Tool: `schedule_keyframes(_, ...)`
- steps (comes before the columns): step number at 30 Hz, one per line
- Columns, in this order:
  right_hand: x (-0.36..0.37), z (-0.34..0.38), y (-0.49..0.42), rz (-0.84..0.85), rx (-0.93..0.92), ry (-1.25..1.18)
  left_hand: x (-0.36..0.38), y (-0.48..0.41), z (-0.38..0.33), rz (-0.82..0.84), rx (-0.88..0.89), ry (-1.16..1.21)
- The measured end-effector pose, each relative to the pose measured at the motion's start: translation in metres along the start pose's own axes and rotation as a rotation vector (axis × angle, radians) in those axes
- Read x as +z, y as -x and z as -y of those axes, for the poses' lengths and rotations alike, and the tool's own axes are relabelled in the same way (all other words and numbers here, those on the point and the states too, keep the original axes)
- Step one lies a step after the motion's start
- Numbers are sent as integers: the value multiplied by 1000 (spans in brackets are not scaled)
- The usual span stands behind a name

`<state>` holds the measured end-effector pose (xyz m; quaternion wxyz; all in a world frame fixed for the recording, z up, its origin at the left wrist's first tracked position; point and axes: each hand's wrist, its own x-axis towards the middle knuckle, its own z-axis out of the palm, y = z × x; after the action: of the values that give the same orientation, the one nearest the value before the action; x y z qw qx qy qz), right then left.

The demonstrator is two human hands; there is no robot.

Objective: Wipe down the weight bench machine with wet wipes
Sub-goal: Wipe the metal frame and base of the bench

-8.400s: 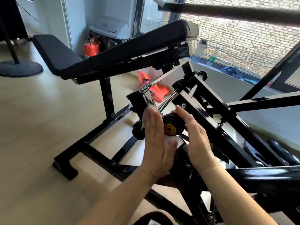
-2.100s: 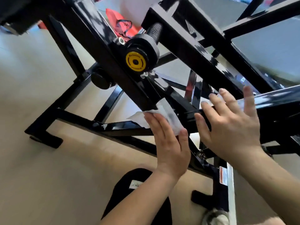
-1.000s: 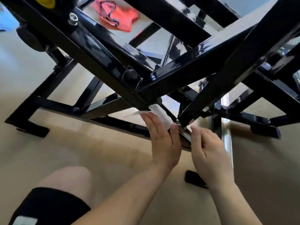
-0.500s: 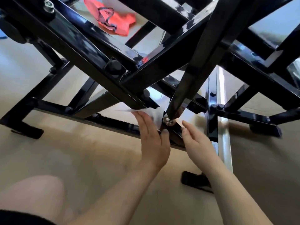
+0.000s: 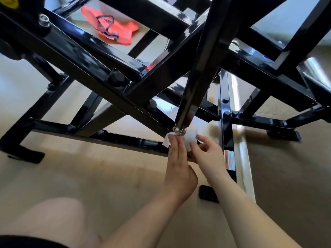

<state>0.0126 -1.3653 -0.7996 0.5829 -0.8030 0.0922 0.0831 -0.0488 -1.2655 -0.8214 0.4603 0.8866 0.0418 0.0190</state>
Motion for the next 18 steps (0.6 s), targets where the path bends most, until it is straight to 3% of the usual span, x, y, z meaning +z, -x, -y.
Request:
schedule_keyframes(3, 20, 6, -6, -61, -187, 73, -14, 1, -1, -16, 16, 10)
schedule_keyframes(7, 42, 3, -5, 25, -281, 102, -42, 5, 2, 20, -3, -52)
schedule_keyframes(12, 63, 0, -10, 22, -286, 411, -109, -13, 1, 256, -227, -322)
schedule_keyframes(18, 71, -27, -3, -38, -228, 566, -134, -19, 5, 319, -135, -403)
